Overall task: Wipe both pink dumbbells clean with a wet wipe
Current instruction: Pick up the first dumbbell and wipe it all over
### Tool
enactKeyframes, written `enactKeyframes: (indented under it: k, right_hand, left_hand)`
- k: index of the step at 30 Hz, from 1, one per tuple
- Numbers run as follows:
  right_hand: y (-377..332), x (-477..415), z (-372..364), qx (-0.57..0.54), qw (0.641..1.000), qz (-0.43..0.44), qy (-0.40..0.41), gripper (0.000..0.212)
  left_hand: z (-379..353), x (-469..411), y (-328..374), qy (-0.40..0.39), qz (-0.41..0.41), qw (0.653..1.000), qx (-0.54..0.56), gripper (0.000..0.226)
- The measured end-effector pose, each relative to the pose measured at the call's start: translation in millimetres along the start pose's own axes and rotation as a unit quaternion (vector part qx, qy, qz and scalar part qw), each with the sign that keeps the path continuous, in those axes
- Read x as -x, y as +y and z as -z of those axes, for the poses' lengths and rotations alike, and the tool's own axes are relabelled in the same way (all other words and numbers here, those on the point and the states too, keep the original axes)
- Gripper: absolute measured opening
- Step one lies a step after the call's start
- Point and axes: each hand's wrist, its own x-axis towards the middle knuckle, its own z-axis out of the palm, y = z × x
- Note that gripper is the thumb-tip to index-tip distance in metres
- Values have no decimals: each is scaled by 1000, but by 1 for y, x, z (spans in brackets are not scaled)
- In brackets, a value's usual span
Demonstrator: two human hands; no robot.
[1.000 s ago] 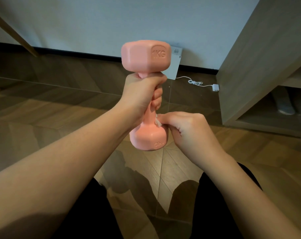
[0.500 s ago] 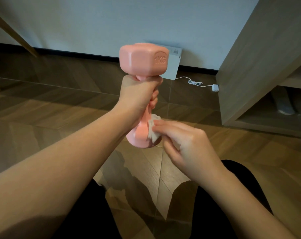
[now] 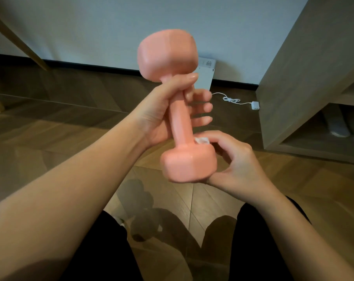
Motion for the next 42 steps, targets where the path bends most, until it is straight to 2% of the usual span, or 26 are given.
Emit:
enactKeyframes:
  k: [2,5,7,8,12,18,21,24,27,30,32,35,38,40,42]
  right_hand:
    - [-3,-2,-3,-1,999,-30,-39,62]
    - [-2,-7,2,54,988,-52,-135,63]
    - [-3,-11,9,49,979,-53,-191,58]
    - [-4,-13,11,28,979,-58,-193,51]
    - [-6,-23,7,10,991,-88,-97,19]
    - [-9,-27,7,39,991,-107,-69,11]
    - [-13,-21,6,79,993,-79,-48,13]
    - [-17,-24,2,80,993,-87,-17,16]
    - [-24,-20,-2,95,994,-44,6,13]
    - [-34,-7,-3,151,988,-16,-30,29]
    - [-35,-5,-4,191,980,-28,-45,41]
    - [-33,-7,-8,202,979,-31,-13,36]
    - [-32,-2,-9,196,981,10,10,29]
    - [-30,2,-8,196,980,17,4,32]
    - [-27,2,-8,222,975,-14,-16,41]
  left_hand:
    - [-2,-1,-3,21,5,1000,6,38]
    - [0,-3,-8,84,-4,996,-40,46]
    - [2,-3,-9,109,-17,991,-70,46]
    - [2,-2,-10,114,-22,990,-78,44]
    - [0,0,-15,106,-21,990,-86,42]
    - [-4,-1,-18,129,-19,985,-114,35]
    - [-4,-1,-16,157,-23,982,-103,34]
    - [-8,-2,-14,164,-46,981,-97,35]
    - [-9,-3,-11,183,-55,975,-112,34]
    - [-4,-3,-10,208,-51,971,-106,32]
    - [-4,-2,-10,210,-54,971,-105,32]
    - [-8,-2,-13,207,-68,969,-117,35]
    - [-9,-4,-14,215,-73,968,-108,38]
    - [-9,-5,-14,225,-71,967,-98,37]
    - [-8,-5,-15,235,-75,964,-94,36]
